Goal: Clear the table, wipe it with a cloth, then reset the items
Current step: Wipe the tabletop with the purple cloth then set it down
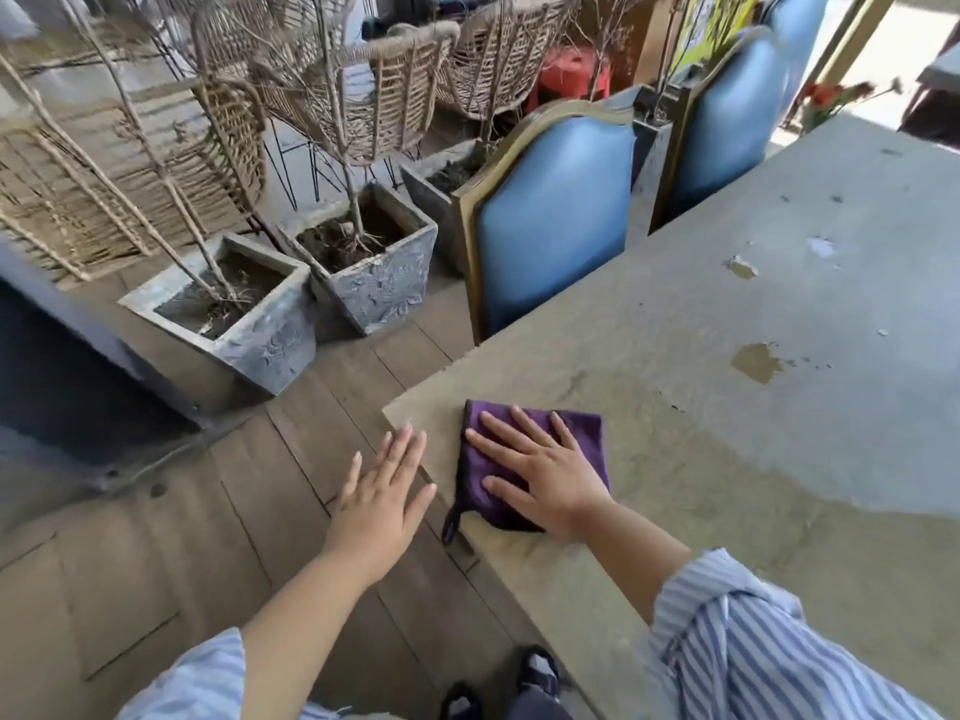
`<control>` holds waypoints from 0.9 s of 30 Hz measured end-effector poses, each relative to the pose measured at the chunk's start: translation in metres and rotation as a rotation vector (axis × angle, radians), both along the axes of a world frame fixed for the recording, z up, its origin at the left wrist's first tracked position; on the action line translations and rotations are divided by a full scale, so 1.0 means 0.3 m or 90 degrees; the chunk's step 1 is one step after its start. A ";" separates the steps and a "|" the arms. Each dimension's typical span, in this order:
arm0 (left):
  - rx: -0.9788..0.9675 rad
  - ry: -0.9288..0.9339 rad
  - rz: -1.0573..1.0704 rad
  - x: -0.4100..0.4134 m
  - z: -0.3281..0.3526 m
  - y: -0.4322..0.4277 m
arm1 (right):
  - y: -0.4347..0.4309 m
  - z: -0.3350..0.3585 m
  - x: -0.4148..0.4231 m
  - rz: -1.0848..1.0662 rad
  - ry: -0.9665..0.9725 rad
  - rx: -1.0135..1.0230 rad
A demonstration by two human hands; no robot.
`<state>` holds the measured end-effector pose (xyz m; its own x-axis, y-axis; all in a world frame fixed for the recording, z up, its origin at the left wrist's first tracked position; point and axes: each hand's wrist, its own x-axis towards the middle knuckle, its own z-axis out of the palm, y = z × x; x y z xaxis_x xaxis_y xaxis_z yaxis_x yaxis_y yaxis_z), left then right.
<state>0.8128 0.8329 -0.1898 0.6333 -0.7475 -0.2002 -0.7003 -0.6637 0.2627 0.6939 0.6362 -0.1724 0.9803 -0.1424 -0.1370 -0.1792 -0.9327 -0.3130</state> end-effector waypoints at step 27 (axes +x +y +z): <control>0.093 0.013 0.034 -0.334 0.040 -0.304 | -0.258 -0.050 -0.508 -0.373 -0.192 -0.018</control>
